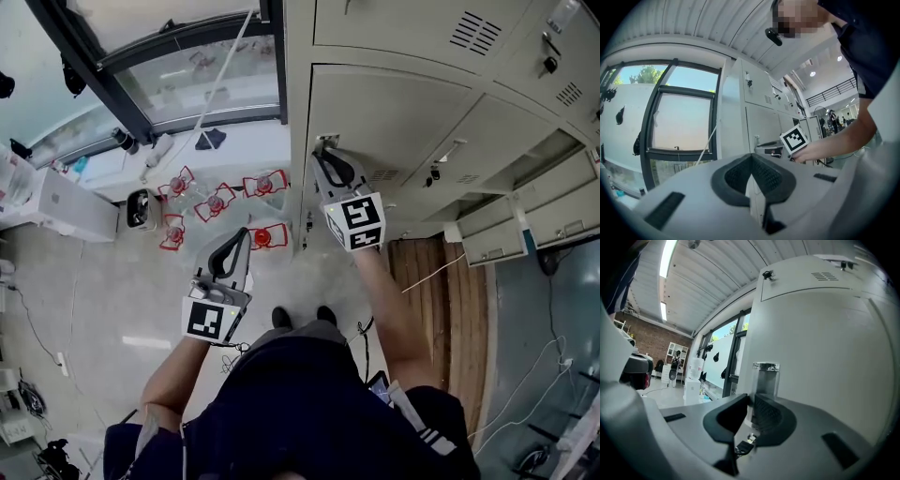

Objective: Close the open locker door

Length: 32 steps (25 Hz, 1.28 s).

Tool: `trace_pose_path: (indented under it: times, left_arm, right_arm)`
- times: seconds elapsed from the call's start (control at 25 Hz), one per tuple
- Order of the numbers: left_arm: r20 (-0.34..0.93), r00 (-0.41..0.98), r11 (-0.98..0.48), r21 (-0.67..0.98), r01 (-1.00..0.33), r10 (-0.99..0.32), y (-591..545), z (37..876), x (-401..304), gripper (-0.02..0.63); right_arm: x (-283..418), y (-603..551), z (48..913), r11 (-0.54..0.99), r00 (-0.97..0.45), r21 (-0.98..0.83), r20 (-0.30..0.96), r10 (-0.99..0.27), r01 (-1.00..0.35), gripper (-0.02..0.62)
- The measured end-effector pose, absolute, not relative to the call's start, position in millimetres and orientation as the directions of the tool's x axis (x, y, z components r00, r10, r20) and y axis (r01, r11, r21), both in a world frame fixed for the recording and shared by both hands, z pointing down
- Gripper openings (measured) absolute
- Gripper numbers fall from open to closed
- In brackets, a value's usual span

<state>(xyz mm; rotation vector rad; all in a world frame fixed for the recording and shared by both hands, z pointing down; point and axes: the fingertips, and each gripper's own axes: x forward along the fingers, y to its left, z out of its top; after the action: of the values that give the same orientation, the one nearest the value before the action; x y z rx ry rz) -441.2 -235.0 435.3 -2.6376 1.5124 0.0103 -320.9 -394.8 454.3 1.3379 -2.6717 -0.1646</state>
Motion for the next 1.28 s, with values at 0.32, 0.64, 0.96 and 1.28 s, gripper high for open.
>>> trace_pose_path:
  times: [0.32,0.64,0.96,1.28]
  left_arm:
    - [-0.055,0.52,-0.517,-0.071,-0.853,-0.852,-241,438,-436,0.004]
    - [-0.059,0.488,-0.485,-0.058,-0.873,-0.871,-250,435,-430,0.003]
    - [-0.054,0.474,-0.472,-0.053,-0.88,-0.879,-253,435,-435,0.005]
    - [-0.037,0.474,-0.471,-0.057,-0.88,-0.88,-258,439,-439,0.005]
  right_arm:
    - [-321,-399,454,0.551,-0.547,0.207,0.081,-0.833,-0.809,0.04]
    - [-321,-405,456,0.545,-0.536,0.207,0.1,-0.838,-0.813,0.04]
    - [-321,-411,456,0.537,-0.528,0.192,0.104,-0.843,-0.821,0.04]
    - [-321,-411,455,0.508,-0.497,0.24,0.11,-0.861,-0.827,0.049]
